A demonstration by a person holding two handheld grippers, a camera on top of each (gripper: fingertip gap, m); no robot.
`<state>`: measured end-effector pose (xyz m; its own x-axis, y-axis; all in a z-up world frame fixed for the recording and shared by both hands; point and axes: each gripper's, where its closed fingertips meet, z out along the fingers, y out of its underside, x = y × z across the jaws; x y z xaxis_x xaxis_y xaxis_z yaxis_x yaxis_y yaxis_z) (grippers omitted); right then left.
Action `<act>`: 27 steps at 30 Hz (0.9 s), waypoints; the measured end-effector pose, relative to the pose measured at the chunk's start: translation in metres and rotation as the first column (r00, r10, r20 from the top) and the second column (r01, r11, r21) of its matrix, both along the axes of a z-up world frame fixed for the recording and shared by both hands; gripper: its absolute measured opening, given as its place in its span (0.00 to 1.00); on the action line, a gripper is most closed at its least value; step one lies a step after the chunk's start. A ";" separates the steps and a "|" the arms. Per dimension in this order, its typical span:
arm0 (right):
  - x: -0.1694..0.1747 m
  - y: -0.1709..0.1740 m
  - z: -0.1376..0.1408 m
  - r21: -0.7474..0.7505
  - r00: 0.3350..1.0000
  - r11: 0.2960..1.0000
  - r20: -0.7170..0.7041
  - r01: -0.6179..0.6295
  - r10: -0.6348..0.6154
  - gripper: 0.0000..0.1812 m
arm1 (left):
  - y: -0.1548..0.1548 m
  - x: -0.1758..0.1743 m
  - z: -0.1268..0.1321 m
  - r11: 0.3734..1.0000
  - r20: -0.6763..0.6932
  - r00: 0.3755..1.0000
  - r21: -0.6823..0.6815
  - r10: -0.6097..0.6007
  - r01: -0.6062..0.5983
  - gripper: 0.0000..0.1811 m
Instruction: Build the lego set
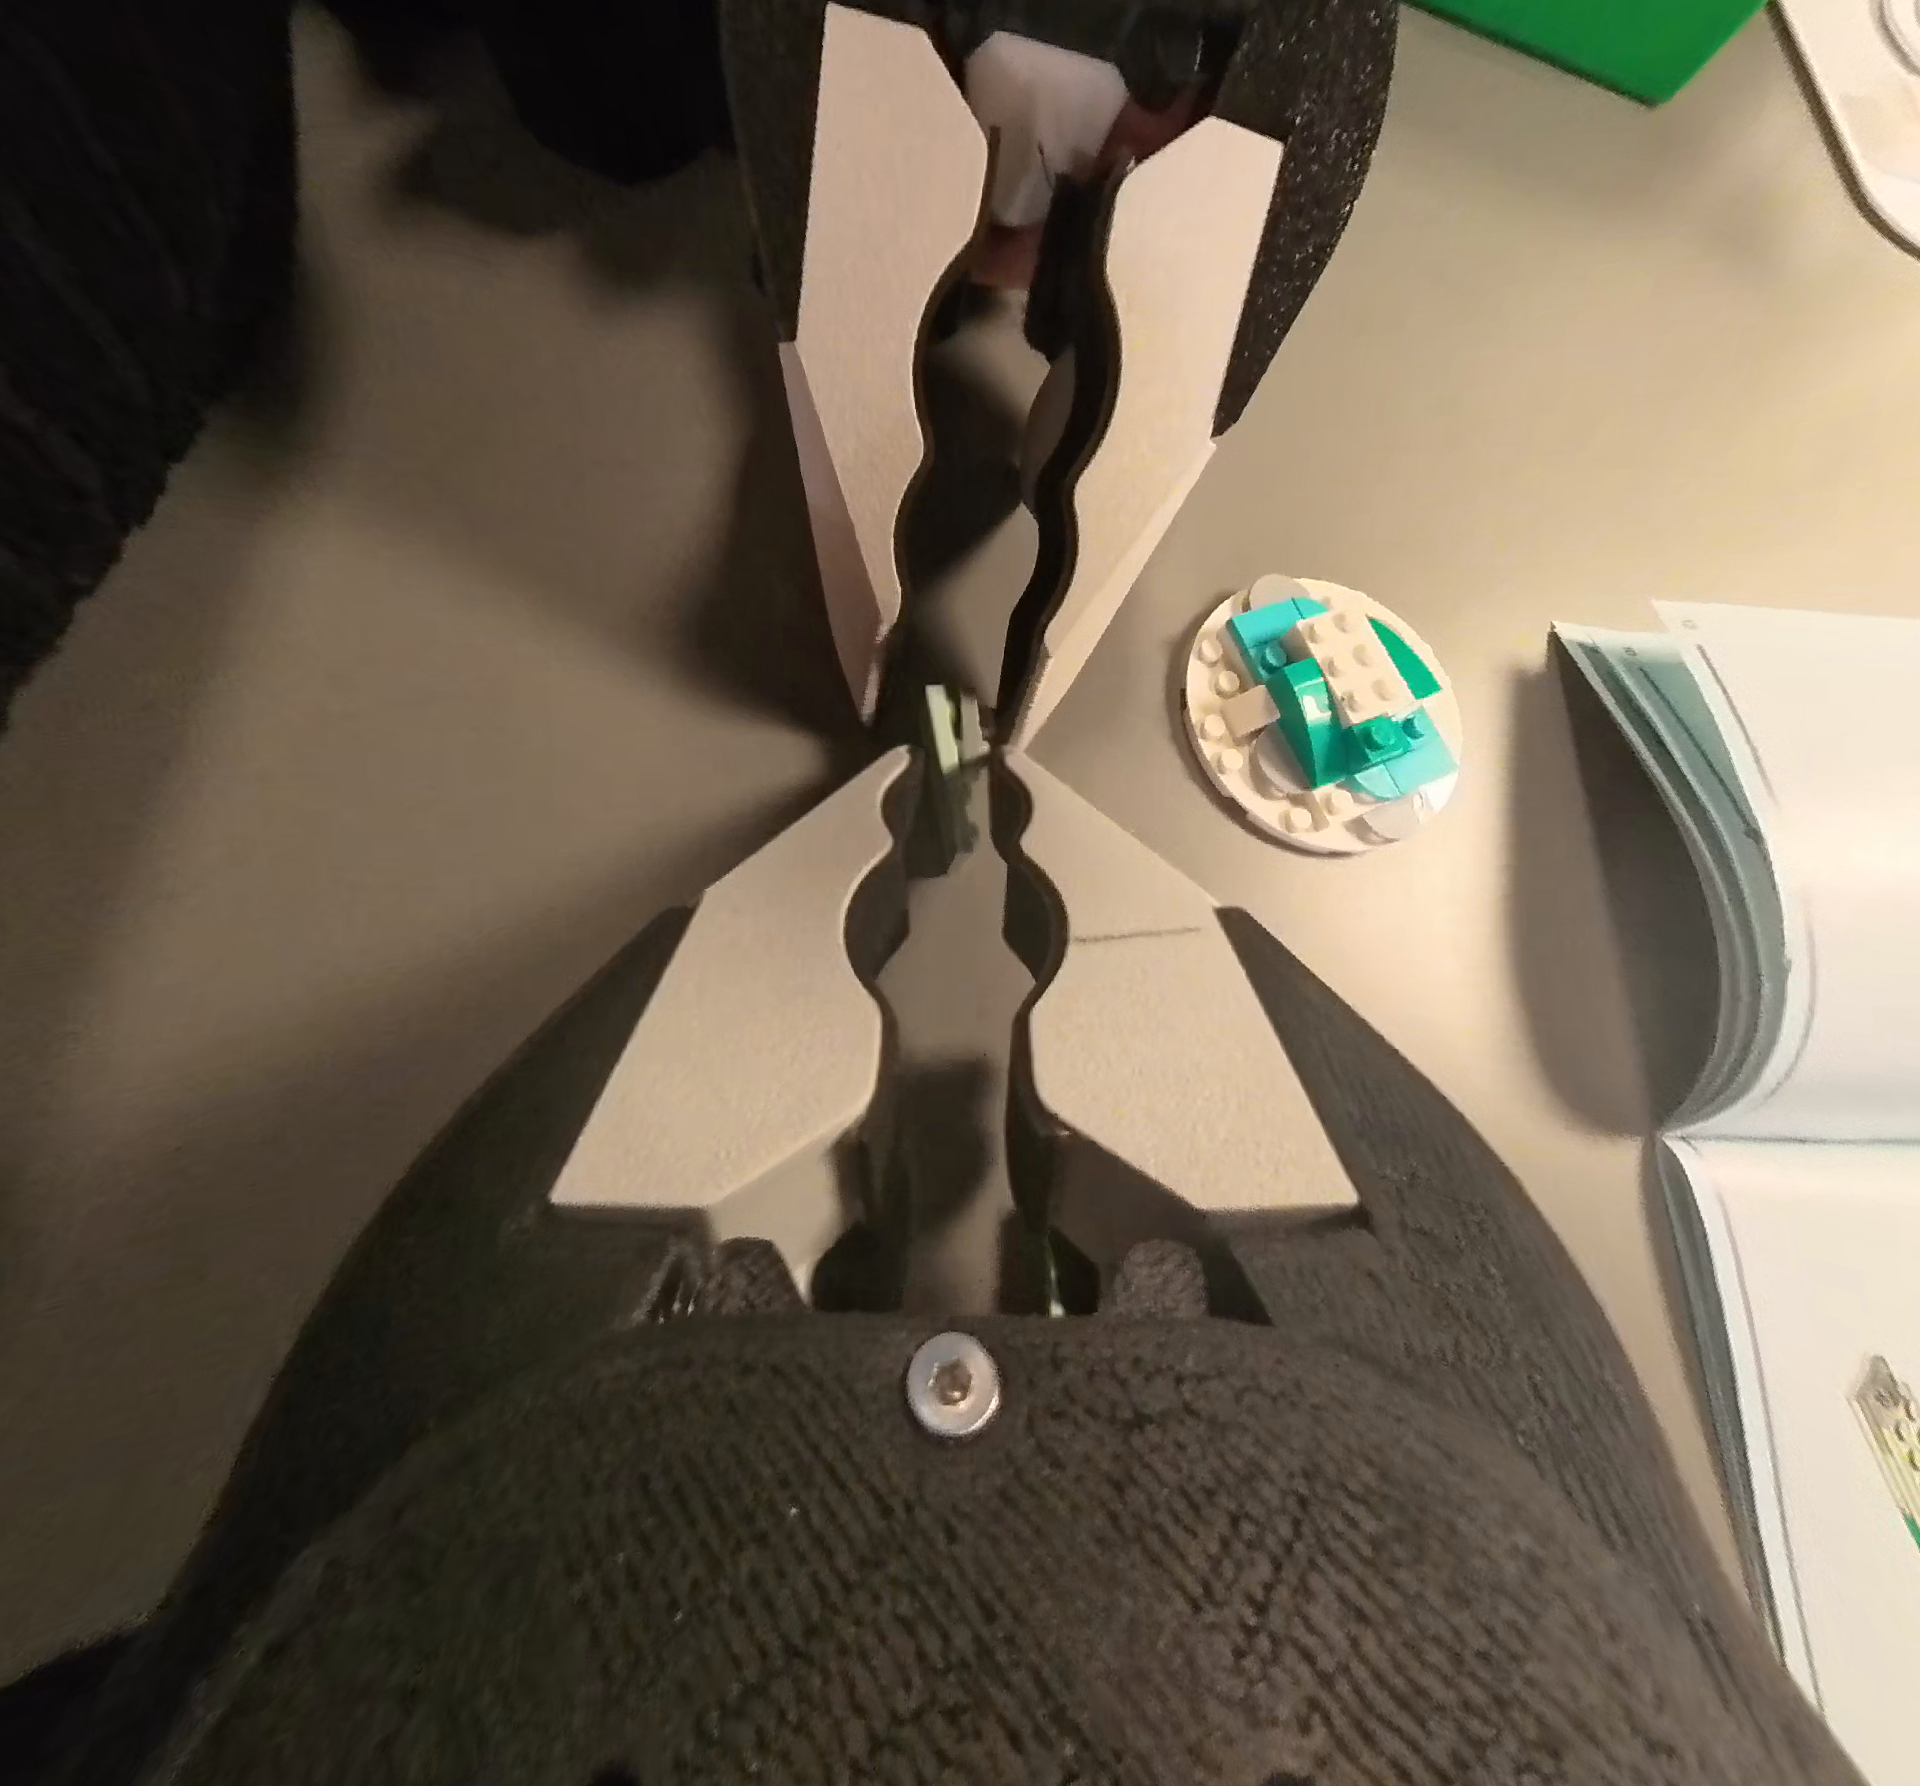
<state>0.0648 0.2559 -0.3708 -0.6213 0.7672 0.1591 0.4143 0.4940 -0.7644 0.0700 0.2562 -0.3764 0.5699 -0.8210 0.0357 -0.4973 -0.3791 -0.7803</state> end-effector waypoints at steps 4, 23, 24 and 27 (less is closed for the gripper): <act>-0.002 -0.001 0.000 -0.010 1.000 1.000 0.002 -0.013 0.013 0.05 | 0.000 0.000 0.000 1.000 0.000 1.000 0.000 0.006 -0.006 0.11; -0.001 -0.001 -0.001 -0.035 1.000 0.999 0.016 -0.006 0.007 0.04 | -0.006 -0.004 0.003 0.993 -0.025 0.996 0.079 0.089 -0.086 0.12; -0.001 -0.001 -0.001 -0.036 1.000 0.999 0.017 -0.007 0.007 0.04 | -0.006 -0.004 0.003 0.993 -0.024 0.995 0.078 0.092 -0.090 0.12; -0.001 -0.002 -0.002 -0.038 1.000 0.999 0.021 -0.009 0.010 0.04 | -0.005 -0.004 0.003 0.992 -0.020 0.994 0.067 0.110 -0.108 0.11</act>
<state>0.0639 0.2544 -0.3723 -0.6317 0.7664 0.1167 0.4256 0.4687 -0.7741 0.0661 0.2517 -0.3736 0.6562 -0.7539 -0.0309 -0.4744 -0.3804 -0.7938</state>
